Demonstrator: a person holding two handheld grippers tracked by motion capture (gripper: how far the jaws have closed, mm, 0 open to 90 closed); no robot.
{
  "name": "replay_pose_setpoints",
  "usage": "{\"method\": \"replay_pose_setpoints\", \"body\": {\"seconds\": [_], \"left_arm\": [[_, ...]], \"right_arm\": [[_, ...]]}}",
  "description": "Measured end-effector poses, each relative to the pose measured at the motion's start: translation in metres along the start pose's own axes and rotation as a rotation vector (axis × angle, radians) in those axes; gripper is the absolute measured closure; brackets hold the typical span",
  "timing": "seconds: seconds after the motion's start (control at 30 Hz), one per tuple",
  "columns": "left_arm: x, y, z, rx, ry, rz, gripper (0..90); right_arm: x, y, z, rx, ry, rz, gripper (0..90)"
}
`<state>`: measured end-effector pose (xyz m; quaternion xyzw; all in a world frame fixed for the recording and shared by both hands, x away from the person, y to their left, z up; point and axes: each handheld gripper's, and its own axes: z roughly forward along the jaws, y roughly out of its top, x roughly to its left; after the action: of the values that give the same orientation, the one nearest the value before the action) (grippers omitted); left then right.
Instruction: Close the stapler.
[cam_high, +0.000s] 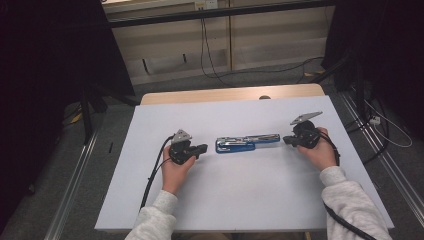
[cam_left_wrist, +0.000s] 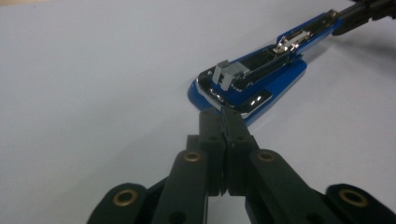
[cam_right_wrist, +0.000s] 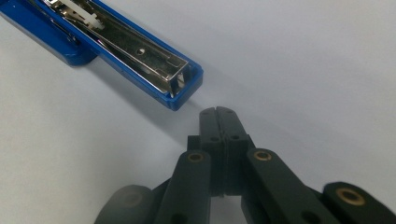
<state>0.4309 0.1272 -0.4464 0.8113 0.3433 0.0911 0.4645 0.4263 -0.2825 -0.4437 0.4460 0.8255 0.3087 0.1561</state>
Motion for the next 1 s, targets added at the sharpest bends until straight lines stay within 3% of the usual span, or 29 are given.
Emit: {"method": "replay_pose_setpoints", "body": {"seconds": [0.17,0.67,0.73,1.0], "left_arm": [[-0.003,0.004,0.010,0.044,-0.011,-0.003,90.0],[-0.004,0.010,0.036,0.088,-0.010,0.014,90.0],[-0.004,0.012,0.037,0.100,0.003,0.033,90.0],[-0.001,0.010,0.039,0.109,0.010,0.026,90.0]], "right_arm": [[0.000,-0.001,0.003,0.007,0.003,-0.003,90.0],[0.004,0.001,0.008,0.004,0.015,-0.027,90.0],[0.004,0.001,0.008,0.006,0.021,-0.032,90.0],[0.006,0.003,0.008,-0.001,0.018,-0.045,90.0]]}}
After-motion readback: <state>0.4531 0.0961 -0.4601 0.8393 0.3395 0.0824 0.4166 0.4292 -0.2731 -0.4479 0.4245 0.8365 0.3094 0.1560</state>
